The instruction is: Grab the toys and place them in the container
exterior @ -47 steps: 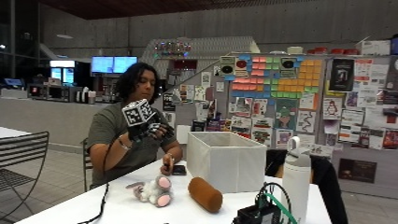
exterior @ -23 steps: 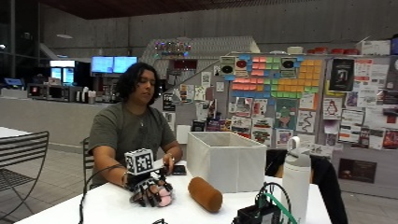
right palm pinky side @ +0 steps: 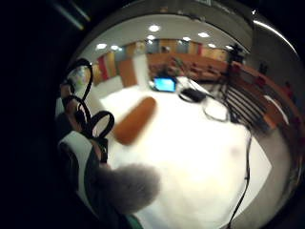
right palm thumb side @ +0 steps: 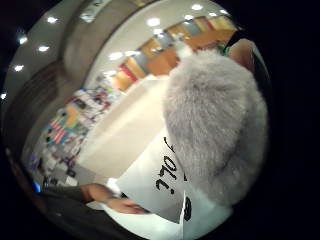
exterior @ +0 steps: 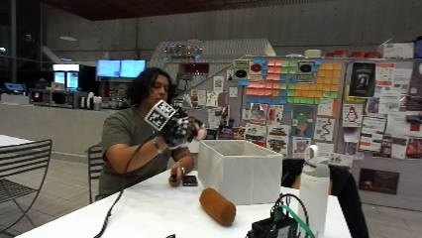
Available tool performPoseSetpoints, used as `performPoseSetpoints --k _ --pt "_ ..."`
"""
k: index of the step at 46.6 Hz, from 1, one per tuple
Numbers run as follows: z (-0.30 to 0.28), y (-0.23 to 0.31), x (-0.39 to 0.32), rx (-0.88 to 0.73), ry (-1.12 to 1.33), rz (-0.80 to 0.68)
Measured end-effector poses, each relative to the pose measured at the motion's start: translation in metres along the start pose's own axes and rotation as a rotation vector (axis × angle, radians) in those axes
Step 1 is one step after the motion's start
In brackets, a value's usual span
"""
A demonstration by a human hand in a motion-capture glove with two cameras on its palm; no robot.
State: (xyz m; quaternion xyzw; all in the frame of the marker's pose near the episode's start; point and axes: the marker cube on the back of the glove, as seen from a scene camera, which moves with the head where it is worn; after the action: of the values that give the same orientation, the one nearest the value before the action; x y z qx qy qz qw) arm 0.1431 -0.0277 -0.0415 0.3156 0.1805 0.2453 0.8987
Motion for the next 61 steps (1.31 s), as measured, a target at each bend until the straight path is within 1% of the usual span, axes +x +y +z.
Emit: performPoseSetpoints --k 2,4,10,14,15,16,19,20,22,23,24,27,29,37,42,45,50,54,56,58,61 --pt "-0.006 -0.021 -0.047 0.018 -0.079 -0.083" --pt "-0.005 -0.042 -0.079 0.017 -0.129 -0.133" --pt "0.021 -0.089 -0.130 -0.019 -0.187 -0.209" --pt "0.053 -0.103 -0.145 -0.001 -0.066 -0.464" --pt "0.060 -0.104 -0.150 -0.009 -0.057 -0.489" --pt "0.066 -0.104 -0.157 -0.031 -0.075 -0.479" --pt "0.085 -0.104 -0.168 -0.156 -0.137 -0.363" --pt "0.094 -0.105 -0.162 -0.191 -0.088 -0.366" --pt "0.112 -0.108 -0.139 -0.228 0.082 -0.436" --pt "0.117 -0.108 -0.131 -0.241 0.126 -0.453" --pt "0.119 -0.106 -0.129 -0.262 0.107 -0.434" --pt "0.113 -0.101 -0.133 -0.325 -0.100 -0.276" --pt "0.109 -0.101 -0.118 -0.336 -0.134 -0.187" --pt "0.107 -0.108 -0.011 -0.326 -0.004 0.154" --pt "0.122 -0.091 0.062 -0.396 0.085 0.369" --pt "0.136 -0.073 0.093 -0.423 0.148 0.488" --pt "0.165 -0.039 0.126 -0.493 0.211 0.638" --pt "0.198 -0.008 0.150 -0.575 0.250 0.805" --pt "0.211 0.002 0.154 -0.602 0.259 0.864" --pt "0.220 0.009 0.156 -0.617 0.269 0.891" --pt "0.225 0.013 0.151 -0.601 0.297 0.887"
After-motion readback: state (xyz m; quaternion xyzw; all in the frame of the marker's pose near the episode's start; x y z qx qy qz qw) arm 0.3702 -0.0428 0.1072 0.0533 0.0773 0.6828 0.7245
